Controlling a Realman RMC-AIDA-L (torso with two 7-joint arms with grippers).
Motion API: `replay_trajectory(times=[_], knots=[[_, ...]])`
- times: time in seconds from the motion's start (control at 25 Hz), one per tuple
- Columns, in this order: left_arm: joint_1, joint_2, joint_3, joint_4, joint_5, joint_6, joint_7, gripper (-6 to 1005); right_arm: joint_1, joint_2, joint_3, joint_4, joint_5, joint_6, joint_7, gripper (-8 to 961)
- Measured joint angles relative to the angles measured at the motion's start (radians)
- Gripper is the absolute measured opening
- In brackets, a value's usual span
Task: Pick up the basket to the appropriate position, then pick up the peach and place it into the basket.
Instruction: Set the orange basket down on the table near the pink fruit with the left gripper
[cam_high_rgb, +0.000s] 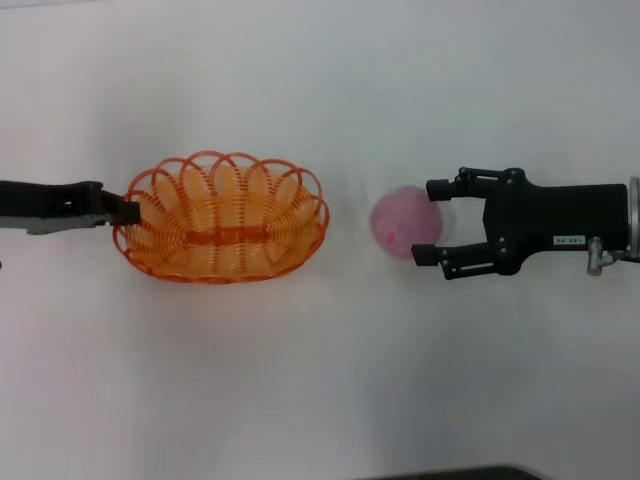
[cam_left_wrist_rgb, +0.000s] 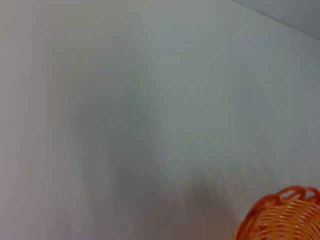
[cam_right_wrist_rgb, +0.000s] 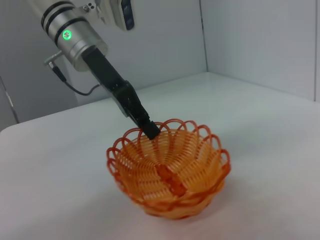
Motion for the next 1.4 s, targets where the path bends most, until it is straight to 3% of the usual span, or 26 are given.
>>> replay_trajectory(times=[0.48,1.4], knots=[[0.054,-0.002,0.140,0.003,-0.055,-0.078,-0.026,62,-0.001,0.000,-0.044,0.002,-0.005,0.007,0.000,917],[0.078,-0.002,0.167,-0.034,-0.124,-0.139,-0.028,84,0.008,0.000,-0.046,0.002,-0.005,0.009,0.001,916]])
